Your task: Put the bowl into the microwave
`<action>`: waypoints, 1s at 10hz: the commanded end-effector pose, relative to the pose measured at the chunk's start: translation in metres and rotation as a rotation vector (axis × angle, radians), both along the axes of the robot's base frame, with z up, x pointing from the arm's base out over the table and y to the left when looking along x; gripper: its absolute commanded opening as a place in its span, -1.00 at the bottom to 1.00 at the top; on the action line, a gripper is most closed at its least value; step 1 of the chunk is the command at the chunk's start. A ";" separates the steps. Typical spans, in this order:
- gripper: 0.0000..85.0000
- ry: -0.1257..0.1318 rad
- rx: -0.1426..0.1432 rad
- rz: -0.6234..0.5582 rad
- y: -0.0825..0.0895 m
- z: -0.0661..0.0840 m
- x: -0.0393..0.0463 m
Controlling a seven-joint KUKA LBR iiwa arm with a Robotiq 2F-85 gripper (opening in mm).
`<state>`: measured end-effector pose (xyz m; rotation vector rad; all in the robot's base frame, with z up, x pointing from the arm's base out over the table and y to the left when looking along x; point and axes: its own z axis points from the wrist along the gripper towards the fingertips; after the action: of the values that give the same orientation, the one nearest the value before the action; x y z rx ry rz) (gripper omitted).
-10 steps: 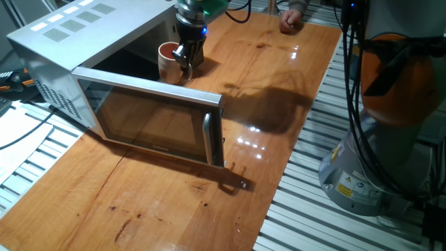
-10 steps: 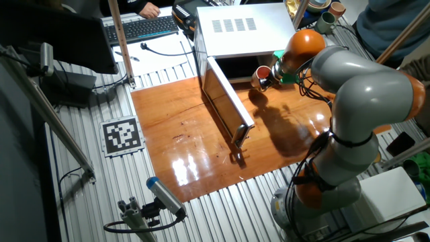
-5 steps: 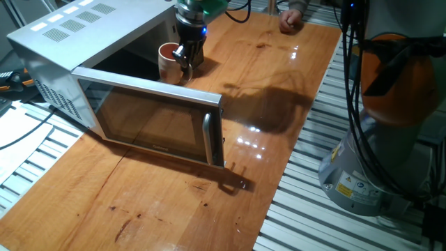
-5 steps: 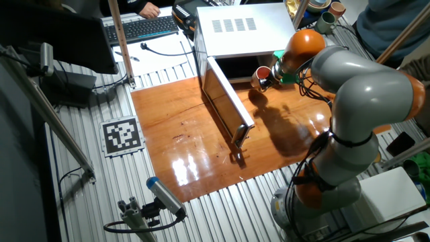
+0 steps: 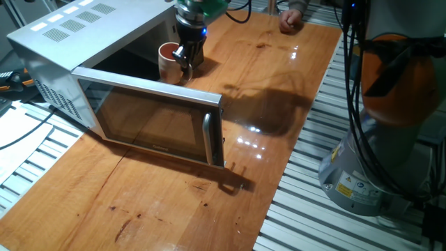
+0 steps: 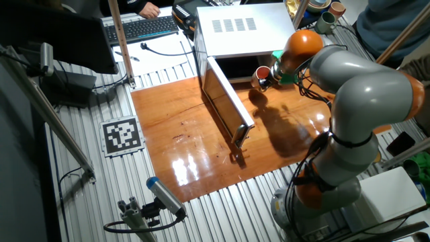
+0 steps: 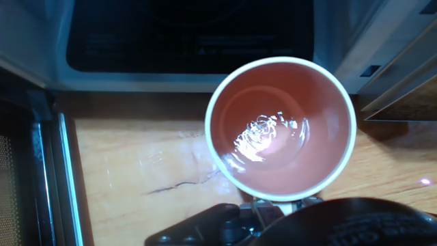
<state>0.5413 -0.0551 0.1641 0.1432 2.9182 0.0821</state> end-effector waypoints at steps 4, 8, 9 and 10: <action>-1.00 0.062 -0.011 0.021 0.000 0.000 0.0002; -1.00 0.116 -0.023 0.045 0.000 0.000 0.0002; -1.00 0.124 -0.020 0.049 0.000 0.000 0.0002; -1.00 0.125 -0.017 0.046 0.000 0.000 0.0002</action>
<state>0.5415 -0.0549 0.1641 0.0825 3.0469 0.0598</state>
